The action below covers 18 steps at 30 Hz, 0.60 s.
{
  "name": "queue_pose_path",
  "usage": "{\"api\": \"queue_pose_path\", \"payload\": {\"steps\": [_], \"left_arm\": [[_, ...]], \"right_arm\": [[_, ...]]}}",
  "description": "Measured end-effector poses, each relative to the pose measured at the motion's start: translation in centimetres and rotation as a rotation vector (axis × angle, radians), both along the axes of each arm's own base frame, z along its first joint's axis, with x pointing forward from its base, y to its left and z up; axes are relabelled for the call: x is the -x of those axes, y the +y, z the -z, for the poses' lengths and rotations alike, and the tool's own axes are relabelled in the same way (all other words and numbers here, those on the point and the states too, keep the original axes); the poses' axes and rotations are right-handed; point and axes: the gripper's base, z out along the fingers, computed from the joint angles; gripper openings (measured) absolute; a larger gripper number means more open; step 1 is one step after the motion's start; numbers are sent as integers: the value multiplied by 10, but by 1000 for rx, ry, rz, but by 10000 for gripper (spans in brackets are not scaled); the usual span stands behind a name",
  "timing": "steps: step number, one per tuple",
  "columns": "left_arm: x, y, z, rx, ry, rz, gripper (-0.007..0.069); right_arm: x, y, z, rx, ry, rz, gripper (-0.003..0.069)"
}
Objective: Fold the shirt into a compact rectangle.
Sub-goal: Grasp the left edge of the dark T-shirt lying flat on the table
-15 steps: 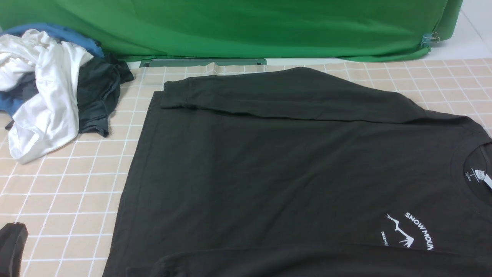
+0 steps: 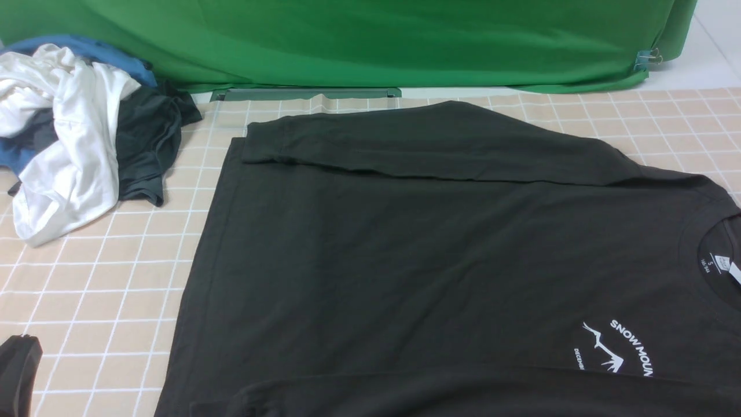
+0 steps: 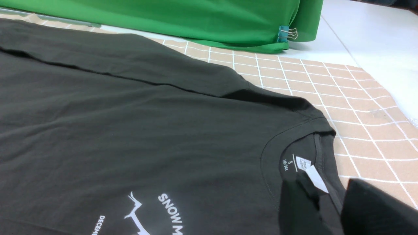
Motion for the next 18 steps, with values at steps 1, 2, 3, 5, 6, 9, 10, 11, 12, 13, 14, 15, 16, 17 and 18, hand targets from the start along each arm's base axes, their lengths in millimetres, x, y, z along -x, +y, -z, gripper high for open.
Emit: {"api": "queue_pose_path", "payload": {"steps": [1, 2, 3, 5, 6, 9, 10, 11, 12, 13, 14, 15, 16, 17, 18], "left_arm": [[0, 0, 0, 0, 0, 0, 20], [0, 0, 0, 0, 0, 0, 20], [0, 0, 0, 0, 0, 0, 20], [0, 0, 0, 1, -4, -1, 20], [0, 0, -1, 8, -12, -1, 20], [-1, 0, -8, 133, -88, -10, 20], [-1, 0, -11, 186, -119, -16, 20], [-1, 1, -13, 239, -152, -24, 20], [-1, 2, -16, 273, -178, -31, 20], [0, 5, -23, 386, -259, -59, 20], [0, 7, -26, 434, -299, -73, 20], [1, 9, -28, 475, -332, -84, 20], [2, 10, -30, 510, -362, -93, 20], [2, 11, -32, 539, -382, -98, 20], [3, 13, -35, 589, -426, -108, 20]], "right_arm": [[0, 0, 0, 0, 0, 0, 247], [0, 0, 0, 0, 0, 0, 247], [0, 0, 0, 0, 0, 0, 247], [0, 0, 0, 0, -1, 0, 247], [0, 0, 0, 0, -1, 0, 247], [0, 0, 0, 0, -1, 0, 247], [0, 0, 0, 0, -1, 0, 247], [0, 0, 0, 0, -1, 0, 247], [0, 0, 0, 0, -1, 0, 247], [0, 0, 0, 0, -1, 0, 247], [0, 0, 0, 0, -1, 0, 247], [0, 0, 0, 0, -1, 0, 247], [0, 0, 0, 0, -4, 0, 247], [0, 0, -1, 0, -7, -1, 247], [0, 0, -1, 0, -13, -1, 247]]}}
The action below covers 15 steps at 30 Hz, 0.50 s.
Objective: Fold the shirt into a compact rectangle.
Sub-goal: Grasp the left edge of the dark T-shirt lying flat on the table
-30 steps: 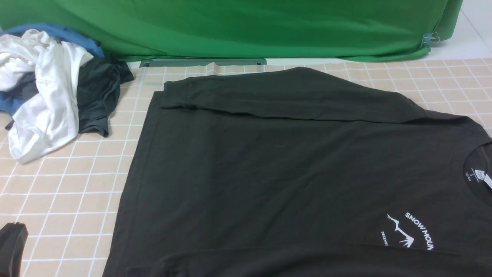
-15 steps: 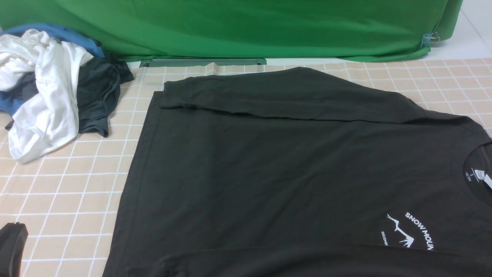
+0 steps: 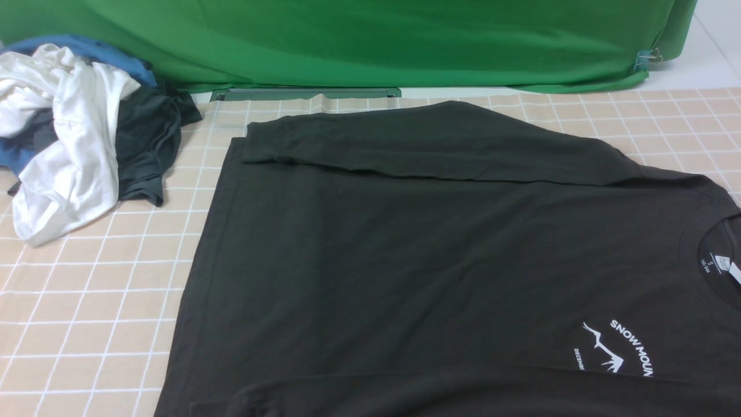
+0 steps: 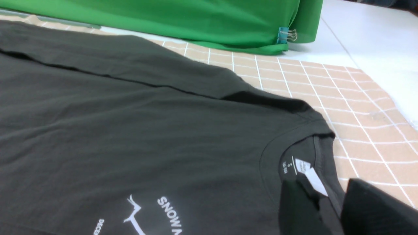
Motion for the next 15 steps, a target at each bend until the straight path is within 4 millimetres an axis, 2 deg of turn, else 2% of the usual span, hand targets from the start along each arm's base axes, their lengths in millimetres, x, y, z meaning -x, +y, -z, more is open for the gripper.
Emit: {"api": "queue_pose_path", "payload": {"steps": [3, 4, 5, 8, 9, 11, 12, 13, 14, 15], "left_arm": [[4, 5, -8, 199, -135, 1, 20], [4, 6, -10, 211, -155, -2, 20], [8, 8, -16, 327, -264, 29, 20], [12, 4, -30, 341, -357, 97, 20], [15, 1, -40, 308, -374, 128, 20], [17, -6, -62, 223, -353, 170, 20], [17, -10, -84, 192, -297, 193, 20], [15, -11, -88, 175, -254, 191, 20], [8, -11, -108, 156, -150, 178, 20], [3, -10, -112, 147, -78, 164, 20]], "right_arm": [[0, 0, -1, -4, -12, -1, 247], [0, 0, -2, -8, -18, -1, 247], [-1, 1, -7, -82, -81, -1, 247], [-1, 2, -20, -215, -214, -6, 247], [-1, 2, -25, -285, -271, -12, 247], [1, 2, -33, -413, -359, -29, 247], [2, 2, -38, -487, -412, -45, 247], [2, 2, -40, -497, -430, -50, 247], [3, 2, -42, -515, -458, -59, 247], [4, 2, -44, -522, -473, -64, 247]]}}
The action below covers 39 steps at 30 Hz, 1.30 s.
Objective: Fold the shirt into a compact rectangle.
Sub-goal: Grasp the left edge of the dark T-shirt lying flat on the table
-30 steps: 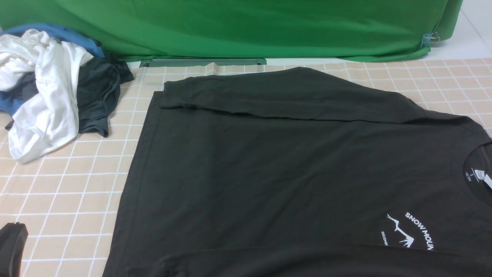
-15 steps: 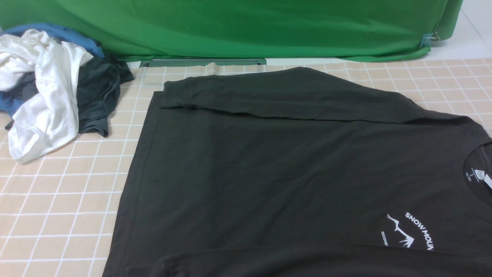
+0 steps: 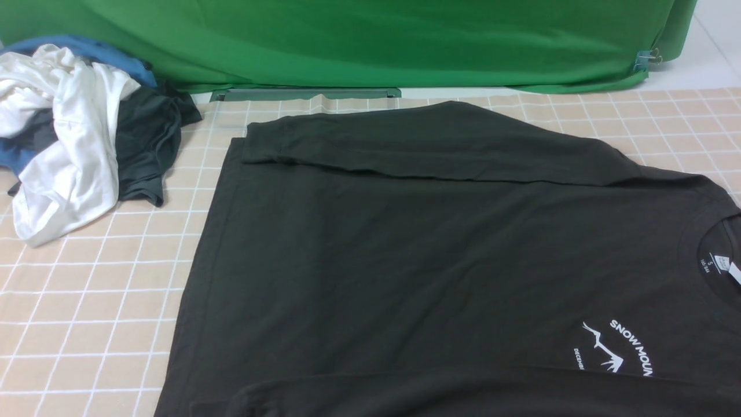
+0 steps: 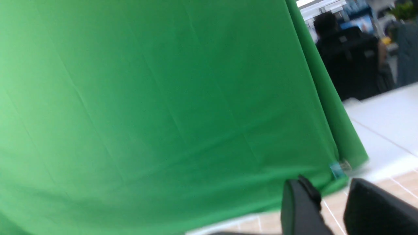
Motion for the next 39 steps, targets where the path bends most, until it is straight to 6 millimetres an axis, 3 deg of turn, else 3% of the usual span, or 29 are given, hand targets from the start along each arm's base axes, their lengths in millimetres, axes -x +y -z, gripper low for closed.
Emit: {"api": "queue_pose_path", "payload": {"steps": [3, 7, 8, 11, 14, 17, 22, 26, 29, 31, 34, 35, 36, 39], "left_arm": [[-30, 2, -20, -152, 329, -35, 20], [-74, -4, -16, -355, 773, 108, 20], [-94, -8, -6, -409, 930, 204, 20], [-121, -14, 27, -434, 1214, 390, 20], [-139, -16, 62, -432, 1421, 489, 18], [-144, -26, 82, -473, 1500, 555, 15], [-141, -60, 103, -603, 1488, 680, 15], [-134, -83, 123, -769, 1476, 751, 19], [-136, -86, 130, -836, 1470, 753, 28], [-139, -87, 134, -858, 1472, 750, 61], [-142, -87, 142, -883, 1499, 750, 195], [-143, -87, 142, -883, 1502, 751, 195], [-144, -87, 147, -895, 1523, 753, 272], [-149, -88, 157, -906, 1547, 754, 407]], "right_arm": [[1, 0, -2, -28, -19, -10, 247], [2, 0, -5, -97, -59, -37, 231], [2, 0, -6, -126, -43, -48, 206], [2, 1, -23, -144, 50, -73, 113], [0, 5, -61, -48, 255, -115, 43], [-9, 12, -95, 141, 450, -181, 40], [-40, 35, -116, 372, 803, -352, 40], [-65, 68, -109, 548, 931, -514, 39], [-69, 85, -101, 611, 960, -592, 39], [-70, 93, -98, 636, 961, -631, 39], [-71, 108, -96, 664, 933, -693, 39], [-71, 108, -96, 665, 933, -693, 39], [-71, 112, -96, 667, 919, -707, 39], [-72, 115, -97, 657, 894, -719, 39]]}}
